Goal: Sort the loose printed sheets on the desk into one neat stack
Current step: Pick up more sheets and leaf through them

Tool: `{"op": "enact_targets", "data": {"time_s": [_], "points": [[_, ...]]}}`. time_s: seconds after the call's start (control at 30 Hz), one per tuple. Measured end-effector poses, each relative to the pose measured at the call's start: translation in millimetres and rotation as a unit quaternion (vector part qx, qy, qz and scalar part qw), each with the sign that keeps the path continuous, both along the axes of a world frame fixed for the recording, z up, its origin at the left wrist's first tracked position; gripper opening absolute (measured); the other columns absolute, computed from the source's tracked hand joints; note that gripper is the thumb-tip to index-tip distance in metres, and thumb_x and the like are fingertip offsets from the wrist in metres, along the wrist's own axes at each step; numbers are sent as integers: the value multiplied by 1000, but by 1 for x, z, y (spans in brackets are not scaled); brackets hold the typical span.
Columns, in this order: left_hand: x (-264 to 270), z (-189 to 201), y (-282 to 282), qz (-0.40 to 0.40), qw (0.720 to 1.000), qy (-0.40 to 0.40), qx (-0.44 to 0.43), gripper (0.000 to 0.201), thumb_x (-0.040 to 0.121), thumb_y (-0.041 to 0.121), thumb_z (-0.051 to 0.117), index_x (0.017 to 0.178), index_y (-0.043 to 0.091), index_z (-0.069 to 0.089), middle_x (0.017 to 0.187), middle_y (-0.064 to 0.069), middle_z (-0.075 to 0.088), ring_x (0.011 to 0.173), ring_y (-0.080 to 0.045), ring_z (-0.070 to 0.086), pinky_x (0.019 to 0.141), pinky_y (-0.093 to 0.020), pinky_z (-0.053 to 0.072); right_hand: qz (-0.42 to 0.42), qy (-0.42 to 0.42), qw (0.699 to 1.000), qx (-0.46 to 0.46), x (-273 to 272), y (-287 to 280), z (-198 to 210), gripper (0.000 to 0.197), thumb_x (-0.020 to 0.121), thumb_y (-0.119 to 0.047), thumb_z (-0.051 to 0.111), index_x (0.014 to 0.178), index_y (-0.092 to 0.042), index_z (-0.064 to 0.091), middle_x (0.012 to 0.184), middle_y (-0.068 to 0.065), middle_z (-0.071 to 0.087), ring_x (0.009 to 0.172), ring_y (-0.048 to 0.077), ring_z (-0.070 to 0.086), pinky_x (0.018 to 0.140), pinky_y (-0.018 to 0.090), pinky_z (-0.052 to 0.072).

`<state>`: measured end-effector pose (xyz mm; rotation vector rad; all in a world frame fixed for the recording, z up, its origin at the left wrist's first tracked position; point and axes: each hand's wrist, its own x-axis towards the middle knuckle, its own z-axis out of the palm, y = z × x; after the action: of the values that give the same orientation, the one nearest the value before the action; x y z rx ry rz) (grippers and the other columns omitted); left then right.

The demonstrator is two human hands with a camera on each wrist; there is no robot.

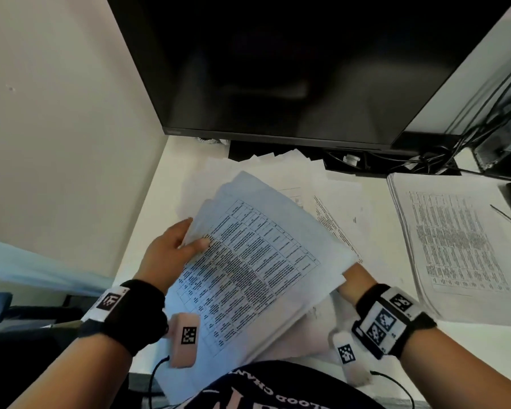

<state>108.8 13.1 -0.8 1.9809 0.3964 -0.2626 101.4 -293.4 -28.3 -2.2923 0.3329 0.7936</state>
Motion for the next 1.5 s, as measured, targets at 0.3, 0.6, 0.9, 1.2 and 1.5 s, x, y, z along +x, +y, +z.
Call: {"op": "enact_targets", "data": {"time_s": [0.3,0.6,0.9,1.2,1.5], "points": [[-3,-3,15,61,996,-61,3,12,89,25,64,100,24,68,83,8,74,78,-6,68,65,-25,49,-165,45,965,197,-2,31,-5,46,99,-26,39,60,-9,56,59,8,59,52,17,53,59,29,46],[-14,-2,48,125,987,-94,-30,14,90,21,62,99,31,65,102,7,71,98,-10,64,80,-26,45,-174,49,976,123,33,54,-14,22,89,-27,62,82,-7,68,71,11,64,61,23,59,66,37,54],[-11,-1,43,116,987,-102,-50,16,93,21,58,107,27,63,100,6,70,92,-8,64,77,-27,48,-70,-35,997,1,39,67,-23,22,87,-15,55,68,-15,44,71,3,52,69,20,50,63,26,42],[19,11,22,68,989,-111,-76,30,96,24,52,126,28,53,109,11,65,97,0,58,79,-19,42,-89,-7,993,82,15,-3,-23,29,88,-19,62,116,-15,59,118,4,65,111,26,59,99,43,46],[41,-11,-48,-100,992,13,-74,45,94,40,53,136,26,47,132,8,58,126,-16,50,110,-41,34,-226,-33,954,192,-3,-22,-16,56,75,-61,54,114,-22,65,123,-4,63,116,21,56,107,43,38]]}}
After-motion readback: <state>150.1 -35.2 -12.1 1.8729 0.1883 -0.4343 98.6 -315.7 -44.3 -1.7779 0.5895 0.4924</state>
